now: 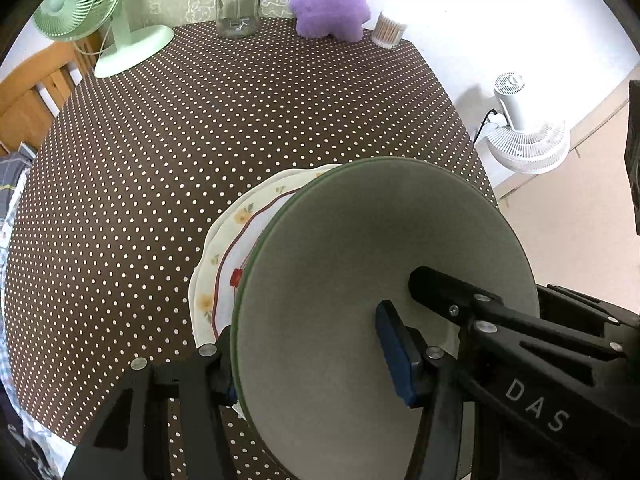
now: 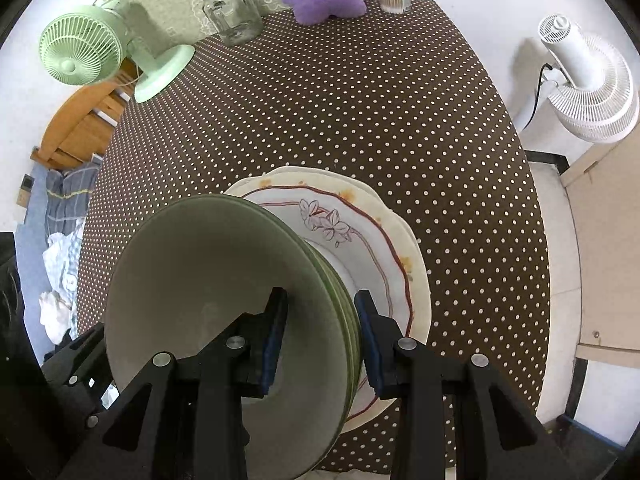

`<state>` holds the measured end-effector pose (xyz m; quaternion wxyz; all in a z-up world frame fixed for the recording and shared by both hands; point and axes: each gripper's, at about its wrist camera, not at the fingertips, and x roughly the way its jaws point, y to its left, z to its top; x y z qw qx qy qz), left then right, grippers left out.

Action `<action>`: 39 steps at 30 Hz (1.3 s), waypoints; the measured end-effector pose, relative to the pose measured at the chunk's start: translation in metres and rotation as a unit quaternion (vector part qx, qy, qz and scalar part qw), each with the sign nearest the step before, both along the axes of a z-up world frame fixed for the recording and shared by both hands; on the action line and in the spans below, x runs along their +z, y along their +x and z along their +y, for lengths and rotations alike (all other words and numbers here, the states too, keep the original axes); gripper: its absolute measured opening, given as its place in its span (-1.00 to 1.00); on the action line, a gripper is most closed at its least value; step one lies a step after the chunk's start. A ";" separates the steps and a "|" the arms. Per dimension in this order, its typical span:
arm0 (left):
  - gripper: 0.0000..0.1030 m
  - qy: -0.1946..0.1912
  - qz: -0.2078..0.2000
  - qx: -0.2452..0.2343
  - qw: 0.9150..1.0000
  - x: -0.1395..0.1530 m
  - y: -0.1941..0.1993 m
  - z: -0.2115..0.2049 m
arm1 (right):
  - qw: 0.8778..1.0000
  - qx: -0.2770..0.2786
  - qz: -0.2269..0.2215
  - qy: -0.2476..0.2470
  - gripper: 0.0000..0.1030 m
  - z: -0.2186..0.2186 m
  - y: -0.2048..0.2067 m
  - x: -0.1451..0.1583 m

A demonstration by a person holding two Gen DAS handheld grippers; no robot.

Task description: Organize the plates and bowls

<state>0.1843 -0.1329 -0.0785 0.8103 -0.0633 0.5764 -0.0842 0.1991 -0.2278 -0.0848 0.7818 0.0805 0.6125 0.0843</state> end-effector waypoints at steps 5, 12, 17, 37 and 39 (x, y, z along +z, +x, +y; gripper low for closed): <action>0.12 0.002 0.003 0.002 1.000 0.001 -0.007 0.007 | 1.000 0.001 -0.001 0.005 -0.24 -0.003 -0.001 -0.001; 0.51 0.007 -0.023 0.017 1.000 0.015 -0.020 0.013 | 0.999 -0.007 -0.033 -0.022 0.28 -0.007 -0.007 0.009; 0.66 0.009 -0.059 0.013 0.998 0.032 -0.036 0.021 | 0.998 -0.015 -0.063 -0.026 0.44 -0.007 -0.017 0.024; 0.71 0.039 -0.255 0.004 0.966 0.115 -0.105 0.108 | 0.960 -0.101 -0.248 -0.087 0.46 0.050 -0.106 0.117; 0.71 0.041 -0.267 -0.009 0.963 0.120 -0.114 0.114 | 0.955 -0.101 -0.265 -0.088 0.46 0.063 -0.116 0.122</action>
